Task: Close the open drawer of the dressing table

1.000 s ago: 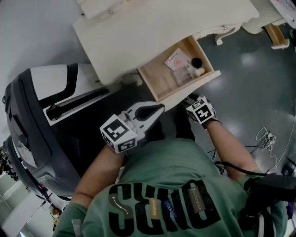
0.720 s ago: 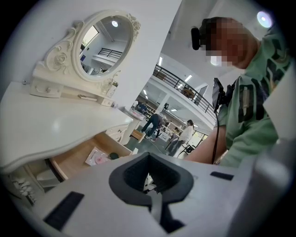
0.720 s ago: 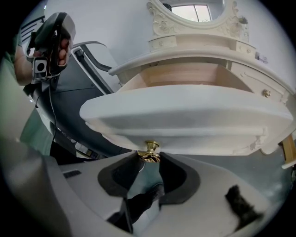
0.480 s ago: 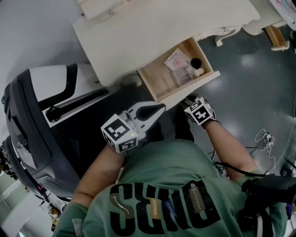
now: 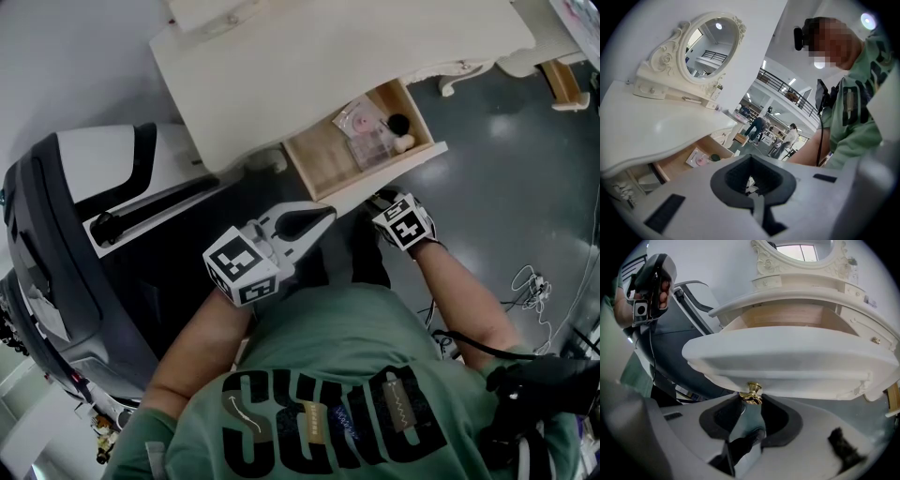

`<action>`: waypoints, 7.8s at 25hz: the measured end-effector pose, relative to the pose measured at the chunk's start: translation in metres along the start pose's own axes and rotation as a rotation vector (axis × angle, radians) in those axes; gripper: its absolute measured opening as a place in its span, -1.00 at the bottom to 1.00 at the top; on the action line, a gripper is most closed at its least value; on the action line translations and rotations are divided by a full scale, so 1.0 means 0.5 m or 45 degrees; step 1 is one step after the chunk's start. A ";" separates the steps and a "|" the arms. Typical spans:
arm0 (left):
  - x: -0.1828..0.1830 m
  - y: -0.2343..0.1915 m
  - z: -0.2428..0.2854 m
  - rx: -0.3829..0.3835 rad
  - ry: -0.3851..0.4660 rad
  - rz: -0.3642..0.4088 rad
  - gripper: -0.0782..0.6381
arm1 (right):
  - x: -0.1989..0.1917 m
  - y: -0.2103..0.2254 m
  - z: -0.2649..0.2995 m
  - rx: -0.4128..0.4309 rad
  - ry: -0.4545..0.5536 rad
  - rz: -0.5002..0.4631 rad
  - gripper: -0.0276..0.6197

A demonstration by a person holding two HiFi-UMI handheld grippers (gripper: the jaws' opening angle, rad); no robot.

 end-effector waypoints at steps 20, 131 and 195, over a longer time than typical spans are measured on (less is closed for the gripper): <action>0.019 -0.040 -0.004 0.015 0.018 -0.008 -0.76 | 0.052 0.032 0.019 0.007 0.016 -0.017 -0.51; 0.018 -0.121 -0.024 0.062 0.091 -0.087 -0.76 | 0.280 0.186 0.106 -0.081 0.125 -0.130 -0.52; 0.090 -0.038 0.001 0.071 0.106 0.019 -0.76 | 0.151 0.170 -0.038 -0.033 0.118 0.035 -0.43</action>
Point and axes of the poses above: the fingertips, and each gripper's own axes: z forward along the fingers, y to its right, x out of its top, the point moved 5 cm from there along -z, backward along the fingers, and after that the axes turned 11 degrees about -z, right-handed, at the moved point
